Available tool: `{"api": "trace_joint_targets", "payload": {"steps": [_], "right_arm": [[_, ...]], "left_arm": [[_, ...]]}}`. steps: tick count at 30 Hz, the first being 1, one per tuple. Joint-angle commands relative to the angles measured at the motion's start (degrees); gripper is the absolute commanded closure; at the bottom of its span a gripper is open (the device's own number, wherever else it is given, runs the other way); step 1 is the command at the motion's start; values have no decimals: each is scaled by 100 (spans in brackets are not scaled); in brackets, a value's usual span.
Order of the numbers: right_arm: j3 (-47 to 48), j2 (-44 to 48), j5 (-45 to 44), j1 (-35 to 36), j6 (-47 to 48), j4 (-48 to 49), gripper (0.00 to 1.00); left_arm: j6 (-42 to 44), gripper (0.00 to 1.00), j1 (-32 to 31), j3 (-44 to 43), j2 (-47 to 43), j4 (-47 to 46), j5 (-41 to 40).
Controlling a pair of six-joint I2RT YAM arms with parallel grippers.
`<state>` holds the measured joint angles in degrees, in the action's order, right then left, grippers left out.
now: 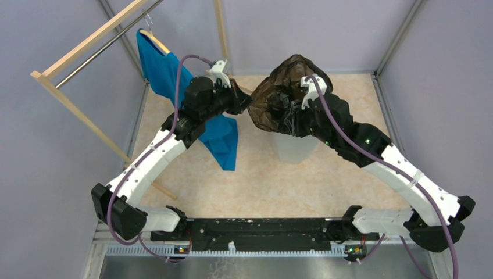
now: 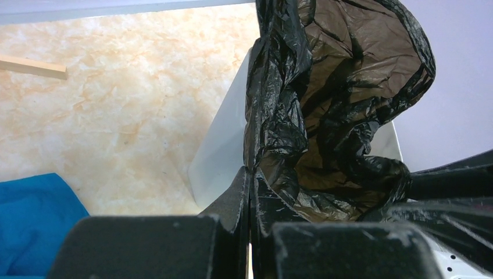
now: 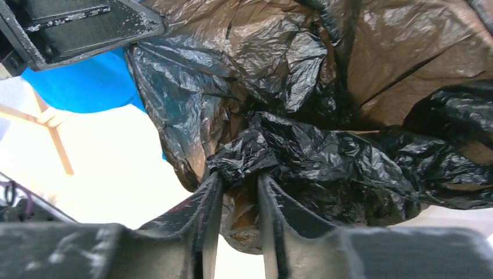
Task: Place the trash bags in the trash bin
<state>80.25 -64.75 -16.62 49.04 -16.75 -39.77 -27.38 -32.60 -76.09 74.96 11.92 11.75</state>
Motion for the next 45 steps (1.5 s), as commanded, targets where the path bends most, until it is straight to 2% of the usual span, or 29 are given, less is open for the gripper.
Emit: {"api": "trace_joint_targets", "payload": {"steps": [1, 3, 5, 8, 13, 20, 26, 30, 34, 37, 39, 41, 43, 45], "right_arm": [[69, -86, -349, -17, 26, 109, 84], [52, -204, -351, -17, 55, 97, 96], [-63, -303, -519, -56, 125, 171, 100], [-238, -534, -340, -455, 167, 261, 100], [-425, -931, 834, -1228, 429, 494, 100], [-765, -1317, 1732, -1225, 616, 796, 100], [-1384, -1366, 3075, -1221, -166, 1511, 100], [-1469, -1219, 3813, -1220, -786, 2052, 100], [-1066, -1057, 3844, -1225, -861, 1840, 99], [-429, -903, 2962, -1220, -522, 916, 79], [-103, -751, 2433, -1228, -344, 399, 60], [136, -570, 2170, -1224, -207, 0, 45], [300, -355, 2047, -1228, -187, -345, 35], [359, -76, 1988, -1221, -274, -588, 29]], "left_arm": [[-39, 100, 30, -294, 86, -351, 152], [-48, 100, 28, -362, 123, -362, 153], [-64, 100, 30, -433, 164, -394, 180], [-91, 100, 34, -573, 299, -449, 246], [-56, 100, 33, -747, 610, -448, 297], [44, 100, 36, -491, 802, -285, 87], [61, 100, 78, -236, 501, -163, 86], [126, 100, 108, -186, 267, 2, -20], [132, 100, 114, -221, 152, 40, 16], [92, 100, 114, -324, 194, 23, 212], [32, 100, 118, -377, 240, -17, 410], [-35, 100, 115, -396, 251, -83, 580], [-72, 100, 118, -390, 238, -111, 658], [-73, 100, 114, -389, 202, -121, 679]]}}
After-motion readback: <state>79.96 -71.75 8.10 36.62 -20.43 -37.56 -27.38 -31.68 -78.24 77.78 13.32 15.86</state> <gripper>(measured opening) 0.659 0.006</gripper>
